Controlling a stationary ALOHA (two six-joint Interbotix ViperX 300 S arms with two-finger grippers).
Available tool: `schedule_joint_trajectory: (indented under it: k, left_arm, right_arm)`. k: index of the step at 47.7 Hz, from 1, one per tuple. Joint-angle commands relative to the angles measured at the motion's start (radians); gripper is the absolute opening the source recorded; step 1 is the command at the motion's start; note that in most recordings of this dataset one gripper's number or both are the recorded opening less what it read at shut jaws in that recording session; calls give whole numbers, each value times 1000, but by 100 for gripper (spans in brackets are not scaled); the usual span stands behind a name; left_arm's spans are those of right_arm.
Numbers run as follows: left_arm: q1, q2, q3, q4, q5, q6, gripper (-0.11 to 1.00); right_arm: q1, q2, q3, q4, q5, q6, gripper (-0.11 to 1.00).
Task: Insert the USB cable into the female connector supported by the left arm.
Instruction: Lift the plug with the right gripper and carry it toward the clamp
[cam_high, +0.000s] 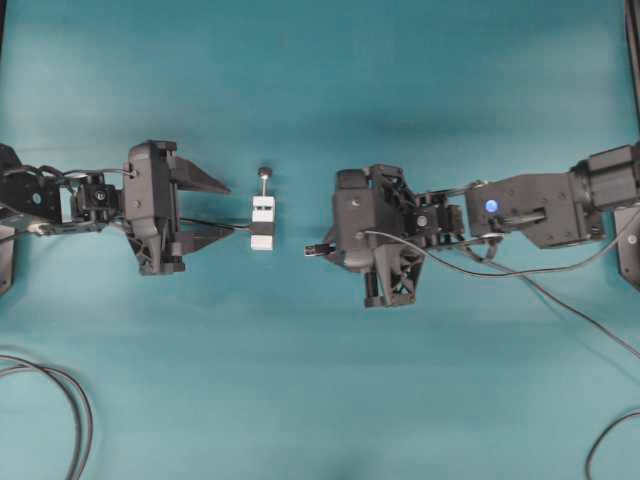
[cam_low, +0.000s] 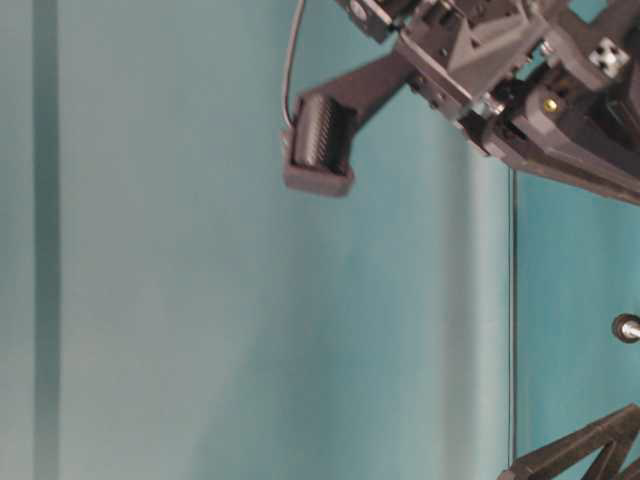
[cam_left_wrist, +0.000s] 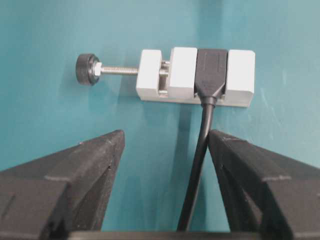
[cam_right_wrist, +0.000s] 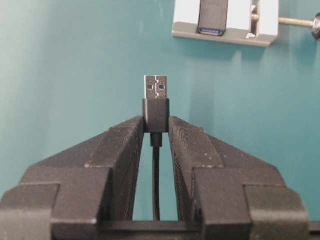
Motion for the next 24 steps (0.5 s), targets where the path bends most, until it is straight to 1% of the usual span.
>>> schedule_joint_trajectory:
  k: [1,24]
  left_arm:
    - [3,-3,-14,2,-21,-9,78]
    - [3,26,-37,3,-43,-9,78]
  right_arm:
    - [-2,-2,-46,2,20,6,22]
    - [-3,25,-121,-2,107,9,22]
